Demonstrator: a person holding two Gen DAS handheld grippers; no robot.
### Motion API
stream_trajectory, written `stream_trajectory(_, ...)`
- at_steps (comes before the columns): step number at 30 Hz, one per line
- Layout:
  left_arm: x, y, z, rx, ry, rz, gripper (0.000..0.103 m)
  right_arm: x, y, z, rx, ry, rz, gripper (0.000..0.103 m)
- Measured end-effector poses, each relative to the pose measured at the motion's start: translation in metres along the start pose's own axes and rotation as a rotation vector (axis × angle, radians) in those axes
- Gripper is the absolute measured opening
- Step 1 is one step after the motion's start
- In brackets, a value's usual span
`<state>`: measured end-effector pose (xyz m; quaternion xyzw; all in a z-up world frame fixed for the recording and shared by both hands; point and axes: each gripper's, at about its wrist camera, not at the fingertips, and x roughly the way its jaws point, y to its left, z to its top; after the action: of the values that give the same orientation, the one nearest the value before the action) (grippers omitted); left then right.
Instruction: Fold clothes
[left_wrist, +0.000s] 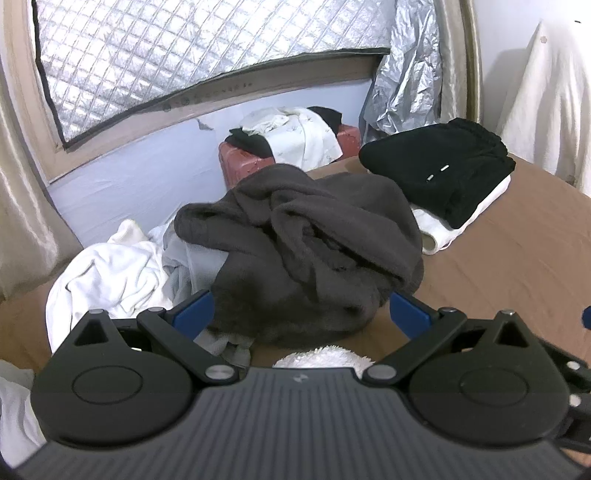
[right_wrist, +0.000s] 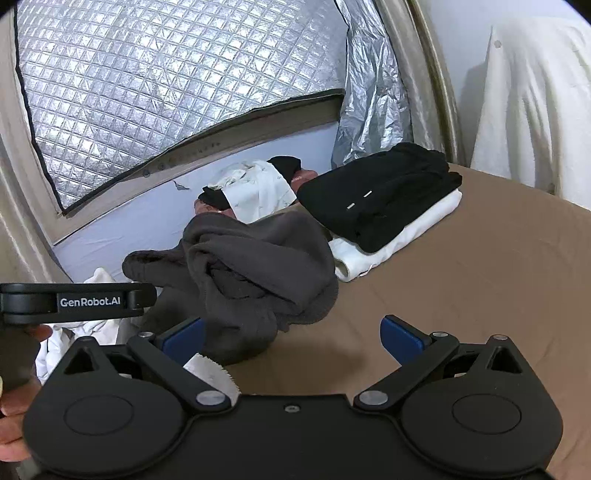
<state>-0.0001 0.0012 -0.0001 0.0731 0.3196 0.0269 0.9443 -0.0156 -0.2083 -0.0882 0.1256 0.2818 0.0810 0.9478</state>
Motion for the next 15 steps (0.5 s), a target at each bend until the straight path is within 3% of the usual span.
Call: stream_trajectory(15,0.0008,0.0102,-0.0024,-0.05,0.012,-0.056,0.103,-0.0019,-0.0052,0.0037,0.024,-0.011,-0.017,0.103)
